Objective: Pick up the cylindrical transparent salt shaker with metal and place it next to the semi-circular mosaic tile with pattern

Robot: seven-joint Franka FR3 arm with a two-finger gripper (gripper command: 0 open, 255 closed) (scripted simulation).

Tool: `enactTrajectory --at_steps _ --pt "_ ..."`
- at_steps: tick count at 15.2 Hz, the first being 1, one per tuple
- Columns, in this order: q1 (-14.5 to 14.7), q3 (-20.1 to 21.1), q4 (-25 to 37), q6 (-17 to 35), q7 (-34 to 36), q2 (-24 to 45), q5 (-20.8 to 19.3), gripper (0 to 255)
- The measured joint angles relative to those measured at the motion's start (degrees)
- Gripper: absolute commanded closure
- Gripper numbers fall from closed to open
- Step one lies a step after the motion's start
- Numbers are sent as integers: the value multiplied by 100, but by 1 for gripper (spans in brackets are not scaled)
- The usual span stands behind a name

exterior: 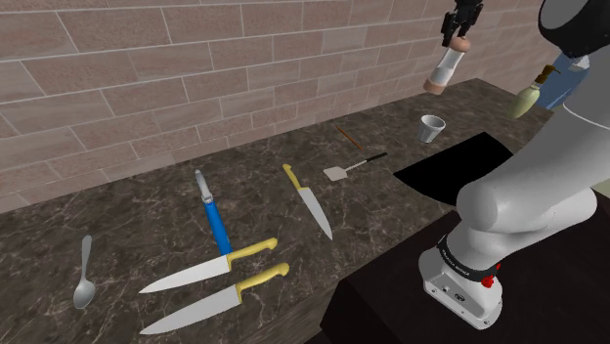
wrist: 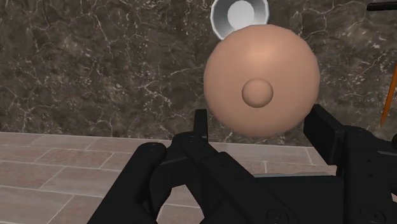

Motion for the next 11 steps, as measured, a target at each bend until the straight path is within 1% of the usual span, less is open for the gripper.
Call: enactTrajectory --at_steps 4,5,7,11 --pt "-300 -238 567 -187 -559 316 137 255" --pt "-382 -291 862 -284 -698 500 198 255" --pt "-576 -410 1188 -408 -1012 674 289 255" --pt "-1015 -594 2269 -772 -1587 1354 568 255"
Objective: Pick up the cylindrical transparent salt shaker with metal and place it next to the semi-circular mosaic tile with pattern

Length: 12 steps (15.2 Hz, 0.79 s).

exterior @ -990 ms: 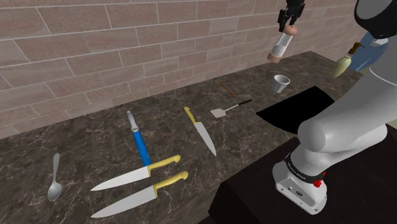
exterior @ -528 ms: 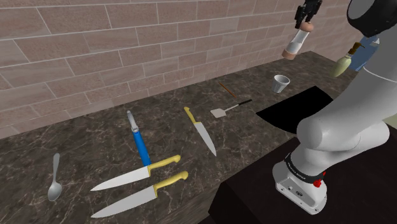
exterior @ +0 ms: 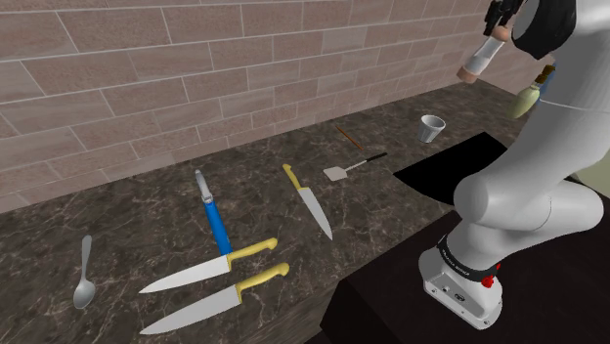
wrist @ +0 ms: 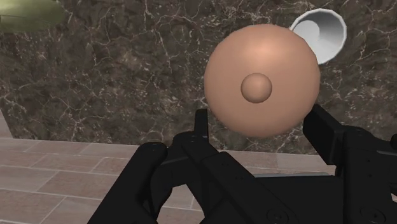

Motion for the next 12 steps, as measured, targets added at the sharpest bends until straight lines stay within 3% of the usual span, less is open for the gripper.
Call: enactTrajectory --at_steps 2,4,12 --pt "-229 -60 521 -181 -241 326 137 255" --pt "-288 -73 568 -150 -305 401 167 255" --pt "-190 -69 -471 591 -237 102 76 255"
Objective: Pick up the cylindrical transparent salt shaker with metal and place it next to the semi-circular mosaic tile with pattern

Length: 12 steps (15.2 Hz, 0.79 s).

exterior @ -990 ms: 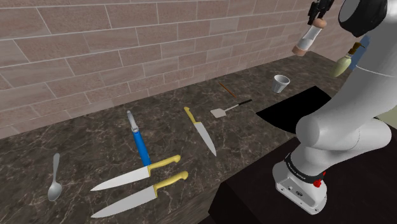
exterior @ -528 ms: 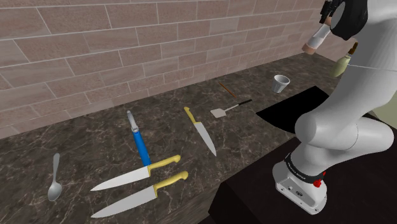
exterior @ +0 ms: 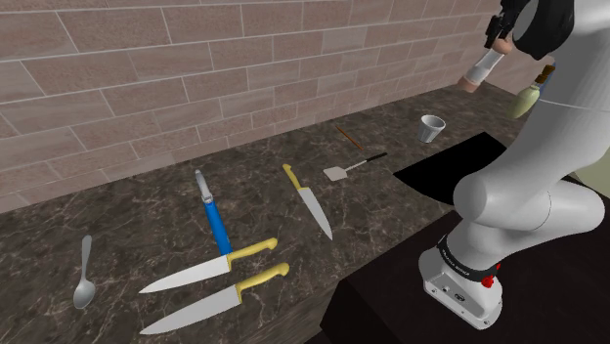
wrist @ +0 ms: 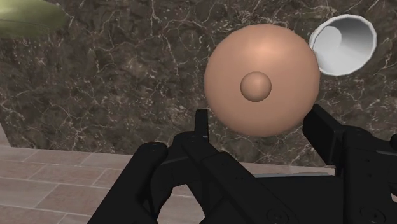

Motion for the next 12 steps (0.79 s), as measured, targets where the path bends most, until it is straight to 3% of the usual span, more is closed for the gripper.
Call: enactTrajectory --at_steps 12 --pt "83 12 -1269 1038 108 -231 -83 255"
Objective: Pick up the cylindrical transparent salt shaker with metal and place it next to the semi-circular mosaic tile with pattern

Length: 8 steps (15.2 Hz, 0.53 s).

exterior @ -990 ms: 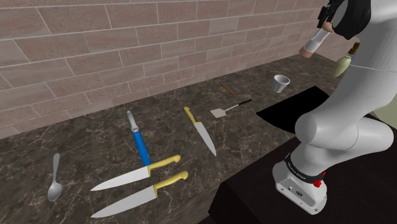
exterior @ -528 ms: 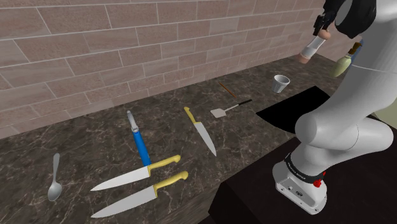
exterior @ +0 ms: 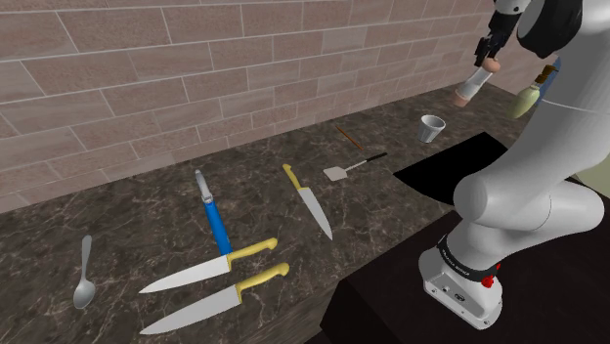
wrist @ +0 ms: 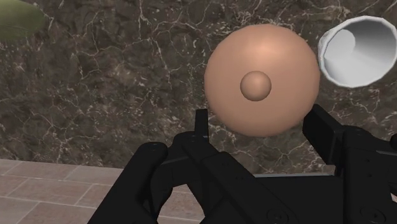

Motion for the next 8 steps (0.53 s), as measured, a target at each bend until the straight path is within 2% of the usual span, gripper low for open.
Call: enactTrajectory --at_steps 8 --pt "31 11 -656 621 67 -31 -24 255"
